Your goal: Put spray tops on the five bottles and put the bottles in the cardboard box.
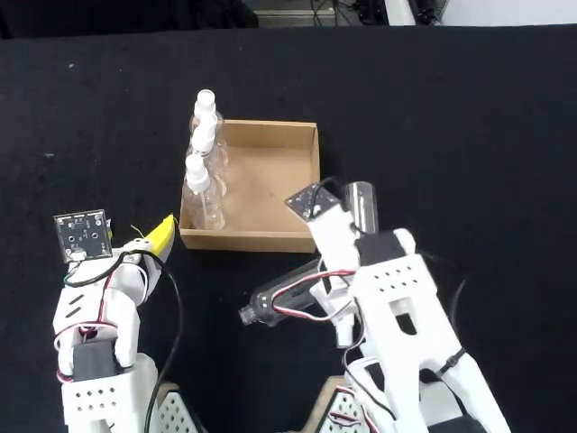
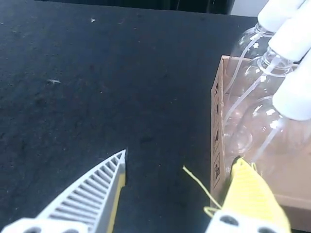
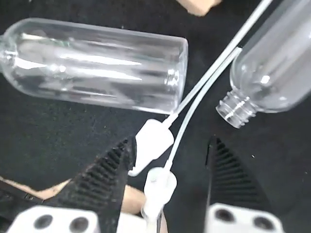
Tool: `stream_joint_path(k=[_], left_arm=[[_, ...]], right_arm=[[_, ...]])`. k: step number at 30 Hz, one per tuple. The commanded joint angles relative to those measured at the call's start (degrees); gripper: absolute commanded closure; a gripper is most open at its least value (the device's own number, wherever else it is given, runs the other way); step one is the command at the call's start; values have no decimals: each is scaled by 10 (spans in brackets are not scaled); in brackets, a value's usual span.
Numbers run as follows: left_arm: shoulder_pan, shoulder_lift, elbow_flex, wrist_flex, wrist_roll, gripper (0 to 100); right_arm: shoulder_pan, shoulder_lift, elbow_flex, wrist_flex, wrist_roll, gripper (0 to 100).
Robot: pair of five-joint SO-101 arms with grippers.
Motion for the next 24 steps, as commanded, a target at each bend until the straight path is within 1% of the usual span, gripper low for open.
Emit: stream_joint_path(k=[1, 6, 12, 15, 18, 20, 24], left_arm=[[-7, -3, -7, -22, 1, 769], [-7, -3, 15, -69, 1, 769], [-7, -3, 18, -73, 1, 769], [-7, -3, 18, -73, 1, 769], [-7, -3, 18, -73, 1, 769], [-7, -3, 18, -73, 1, 769], [-7, -3, 18, -73, 1, 769]], right_arm=[[3, 2, 23, -45, -4, 776], [3, 2, 68, -95, -9, 775], [4, 2, 134, -189, -36, 779], [28, 2, 145, -203, -36, 779], [69, 2, 145, -202, -34, 790], [91, 2, 145, -201, -6, 830], [126, 2, 151, -178, 101, 923]])
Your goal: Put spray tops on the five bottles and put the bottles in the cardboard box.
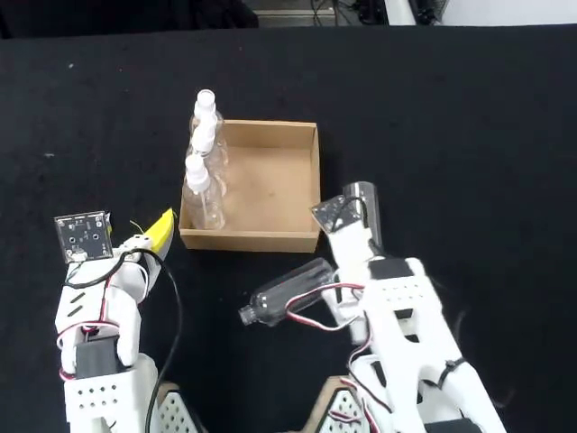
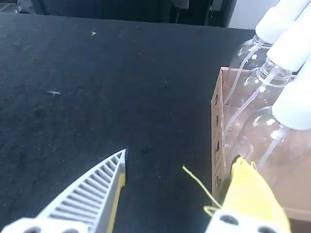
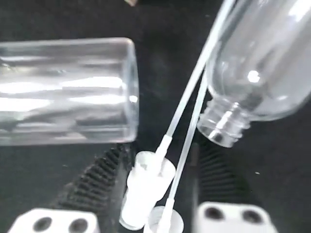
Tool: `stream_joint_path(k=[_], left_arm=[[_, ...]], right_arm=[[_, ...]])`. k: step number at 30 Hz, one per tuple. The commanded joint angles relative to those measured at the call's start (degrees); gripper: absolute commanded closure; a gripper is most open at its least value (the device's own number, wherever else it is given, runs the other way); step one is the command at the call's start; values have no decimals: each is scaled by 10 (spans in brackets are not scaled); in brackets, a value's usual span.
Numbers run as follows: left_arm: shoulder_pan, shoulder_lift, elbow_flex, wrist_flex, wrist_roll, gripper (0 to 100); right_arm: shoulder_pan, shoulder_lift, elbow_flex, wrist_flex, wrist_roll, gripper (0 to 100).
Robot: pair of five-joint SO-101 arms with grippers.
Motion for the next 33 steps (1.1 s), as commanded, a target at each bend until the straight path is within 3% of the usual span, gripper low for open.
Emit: stream_joint_path(k=[1, 10, 22, 26, 28, 31, 33], left_arm=[[-7, -3, -7, -15, 1, 769], [-7, -3, -8, -15, 1, 769], [-7, -3, -7, -15, 1, 769], [-12, -3, -7, -15, 1, 769], [-24, -3, -7, -15, 1, 769], [-35, -3, -7, -16, 1, 769], [-32, -3, -7, -17, 1, 769]], right_arm=[[37, 1, 1, 22, 89, 936], [145, -2, -58, 33, 217, 987], [159, 2, -196, 188, 223, 981], [172, 0, -184, 208, 235, 831], [189, -1, -169, 209, 295, 759], [230, -2, -144, 211, 403, 744], [252, -2, -126, 212, 434, 744]])
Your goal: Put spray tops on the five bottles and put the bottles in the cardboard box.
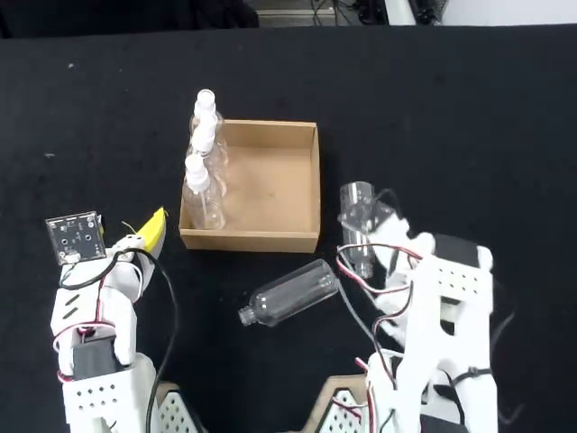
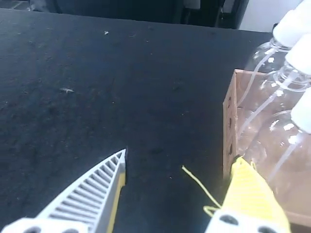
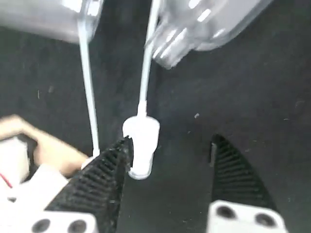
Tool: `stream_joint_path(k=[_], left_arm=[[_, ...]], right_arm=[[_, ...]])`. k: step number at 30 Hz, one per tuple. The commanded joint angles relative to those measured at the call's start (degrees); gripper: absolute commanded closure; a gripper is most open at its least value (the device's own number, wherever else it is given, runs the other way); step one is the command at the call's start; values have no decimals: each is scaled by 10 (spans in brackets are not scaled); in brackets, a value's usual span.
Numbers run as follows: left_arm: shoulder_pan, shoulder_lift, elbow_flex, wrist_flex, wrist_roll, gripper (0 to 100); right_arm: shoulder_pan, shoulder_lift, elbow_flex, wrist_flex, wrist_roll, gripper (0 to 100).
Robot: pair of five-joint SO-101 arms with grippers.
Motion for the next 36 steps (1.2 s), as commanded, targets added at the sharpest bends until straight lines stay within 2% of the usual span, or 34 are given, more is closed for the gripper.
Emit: stream_joint_path(k=[1, 6, 11, 13, 19, 27, 31, 36], left_arm=[[-5, -3, -7, -17, 1, 769], [-4, -3, -7, -15, 1, 769], [-4, -3, -7, -15, 1, 769], [-4, -3, -7, -16, 1, 769], [-4, -3, -7, -15, 1, 769], [-4, -3, -7, -18, 2, 769], [-4, -3, -7, -19, 4, 769], [-4, -3, -7, -15, 2, 769]], right_arm=[[47, -1, 17, 6, 69, 742], [106, -1, 30, 16, 177, 741], [115, -1, -4, 134, 309, 741], [116, -1, 3, 138, 338, 742], [180, -1, 51, 59, 348, 740], [271, 0, 62, 32, 341, 740], [222, 0, 95, 26, 340, 743], [179, -1, 146, -32, 338, 743]])
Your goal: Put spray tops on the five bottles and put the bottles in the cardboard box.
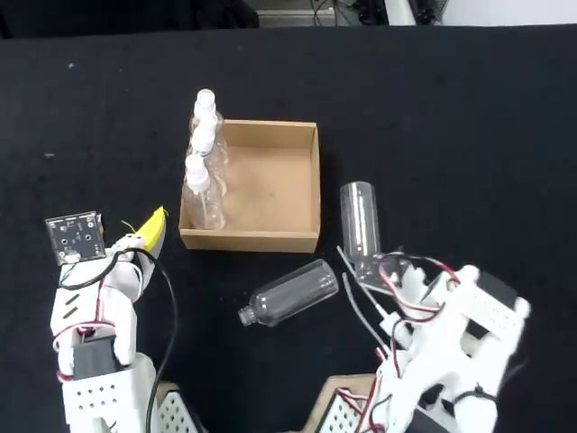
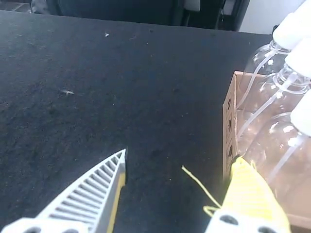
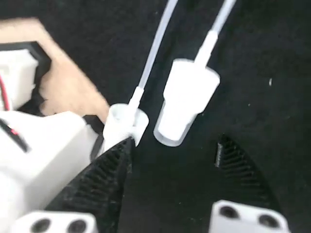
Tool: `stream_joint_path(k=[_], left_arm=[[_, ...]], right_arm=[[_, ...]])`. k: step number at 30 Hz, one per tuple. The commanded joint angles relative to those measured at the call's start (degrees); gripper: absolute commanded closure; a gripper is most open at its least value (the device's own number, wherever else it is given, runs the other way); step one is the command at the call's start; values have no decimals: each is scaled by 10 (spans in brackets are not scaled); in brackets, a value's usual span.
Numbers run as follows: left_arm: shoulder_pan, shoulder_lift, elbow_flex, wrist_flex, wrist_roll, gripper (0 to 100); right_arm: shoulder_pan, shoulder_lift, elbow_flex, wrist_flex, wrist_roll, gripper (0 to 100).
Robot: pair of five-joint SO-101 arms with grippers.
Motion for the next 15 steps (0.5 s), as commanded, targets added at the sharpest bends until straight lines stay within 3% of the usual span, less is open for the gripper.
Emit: stream_joint_path(k=[1, 9, 15], left_arm=[[-3, -3, -7, -11, 2, 769], [-3, -3, -7, -13, 2, 769], [-3, -3, -7, -11, 2, 769]], right_arm=[[-24, 10, 40, -33, -10, 744], [-63, 10, 18, -50, -113, 744], [-105, 10, -8, -52, -240, 747]])
